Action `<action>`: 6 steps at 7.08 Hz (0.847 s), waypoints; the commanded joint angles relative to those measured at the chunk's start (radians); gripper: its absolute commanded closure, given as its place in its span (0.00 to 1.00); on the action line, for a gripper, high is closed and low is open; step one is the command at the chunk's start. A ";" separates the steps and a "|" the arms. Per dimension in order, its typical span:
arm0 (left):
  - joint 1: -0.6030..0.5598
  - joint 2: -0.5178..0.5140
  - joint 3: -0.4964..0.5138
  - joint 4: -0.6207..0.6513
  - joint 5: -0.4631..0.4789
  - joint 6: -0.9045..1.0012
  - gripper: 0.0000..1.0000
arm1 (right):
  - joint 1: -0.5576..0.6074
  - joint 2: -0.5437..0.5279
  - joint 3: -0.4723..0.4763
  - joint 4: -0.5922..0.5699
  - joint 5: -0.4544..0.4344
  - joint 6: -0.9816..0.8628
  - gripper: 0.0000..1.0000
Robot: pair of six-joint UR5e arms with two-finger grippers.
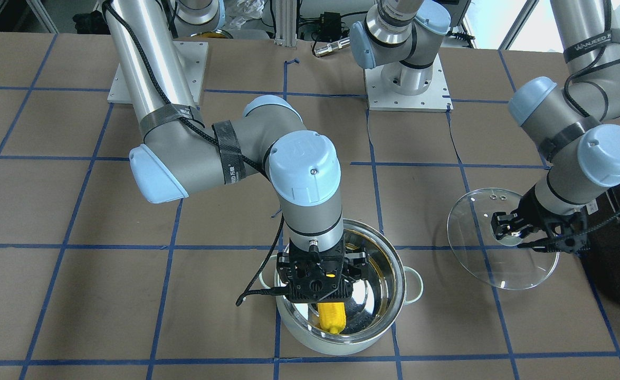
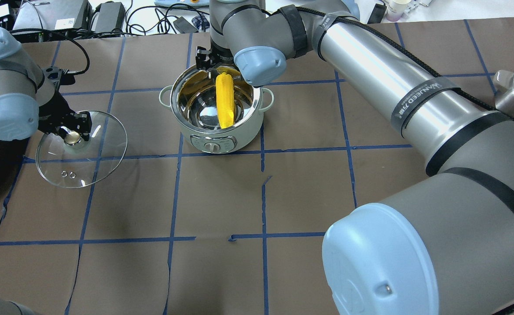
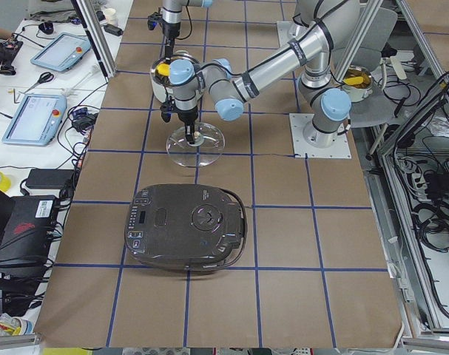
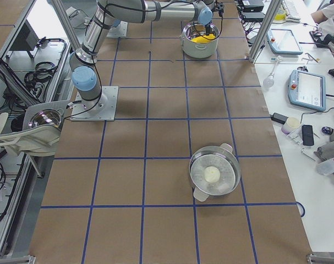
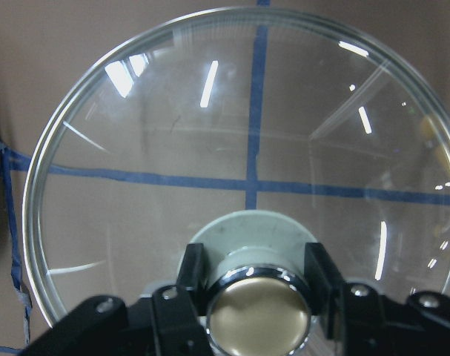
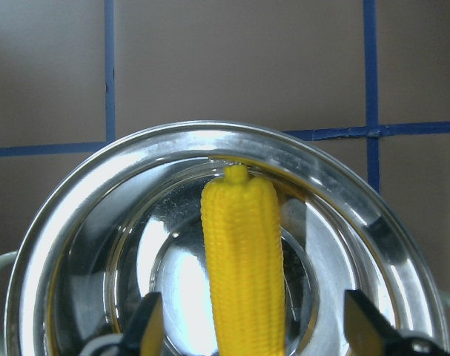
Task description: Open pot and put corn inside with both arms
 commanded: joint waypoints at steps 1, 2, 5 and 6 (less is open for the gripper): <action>0.008 -0.017 -0.029 0.044 -0.074 0.051 1.00 | 0.002 -0.029 0.008 0.012 0.002 -0.009 0.00; 0.020 -0.020 -0.038 0.054 -0.082 0.048 1.00 | 0.000 -0.041 0.008 0.024 0.003 -0.015 0.00; 0.025 -0.050 -0.090 0.171 -0.077 0.054 1.00 | -0.015 -0.147 0.020 0.208 -0.010 -0.050 0.00; 0.025 -0.060 -0.085 0.183 -0.077 0.056 1.00 | -0.033 -0.169 0.034 0.227 -0.010 -0.067 0.00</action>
